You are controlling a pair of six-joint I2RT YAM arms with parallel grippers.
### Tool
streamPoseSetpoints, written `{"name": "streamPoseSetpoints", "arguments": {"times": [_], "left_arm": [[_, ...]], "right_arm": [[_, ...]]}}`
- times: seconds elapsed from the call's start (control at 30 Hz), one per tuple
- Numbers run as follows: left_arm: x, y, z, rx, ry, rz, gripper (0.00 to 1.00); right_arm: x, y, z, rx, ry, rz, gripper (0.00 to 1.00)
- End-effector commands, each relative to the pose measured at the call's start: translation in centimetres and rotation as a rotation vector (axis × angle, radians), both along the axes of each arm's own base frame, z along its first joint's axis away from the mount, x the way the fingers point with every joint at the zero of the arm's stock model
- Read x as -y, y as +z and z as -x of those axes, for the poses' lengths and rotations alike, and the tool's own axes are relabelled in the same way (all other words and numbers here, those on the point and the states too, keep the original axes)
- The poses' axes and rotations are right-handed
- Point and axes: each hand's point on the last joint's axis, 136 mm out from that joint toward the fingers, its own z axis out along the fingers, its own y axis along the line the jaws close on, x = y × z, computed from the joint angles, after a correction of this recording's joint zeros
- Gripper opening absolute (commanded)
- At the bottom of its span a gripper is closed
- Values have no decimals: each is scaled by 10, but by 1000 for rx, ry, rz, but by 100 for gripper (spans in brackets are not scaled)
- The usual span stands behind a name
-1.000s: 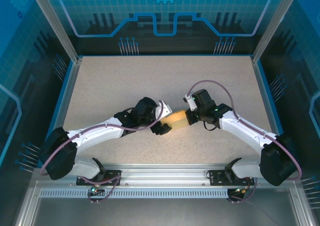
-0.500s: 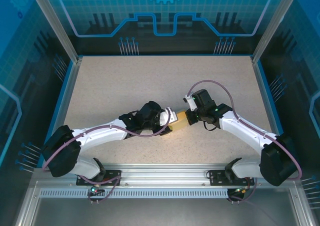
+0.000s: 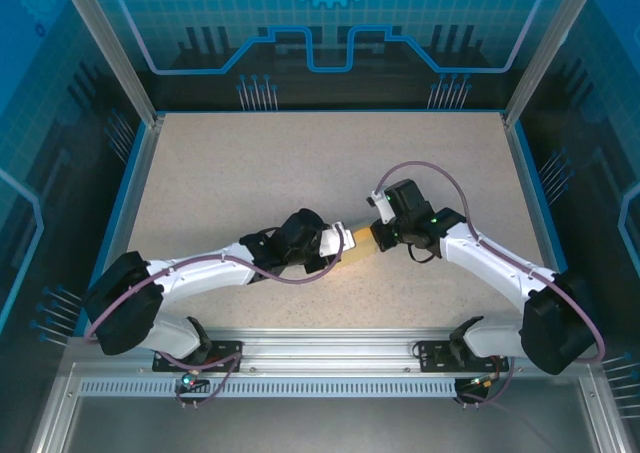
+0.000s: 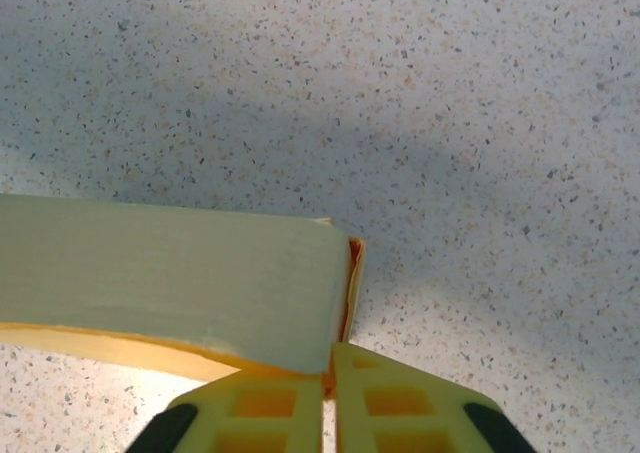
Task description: Fold the paper box
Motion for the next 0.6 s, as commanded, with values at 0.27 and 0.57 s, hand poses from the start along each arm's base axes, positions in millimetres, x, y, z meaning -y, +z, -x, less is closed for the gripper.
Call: {"name": "streamPoseSetpoints", "arguments": {"times": [0.27,0.57], "left_arm": [[-11,-27,6,-20,-6,-122,37],[-10,-18,6,-1,-10,-97,32]], "right_arm": [[9,34,12,16,21,-69,31],[0,48,-5,-8,39,-241,50]]}}
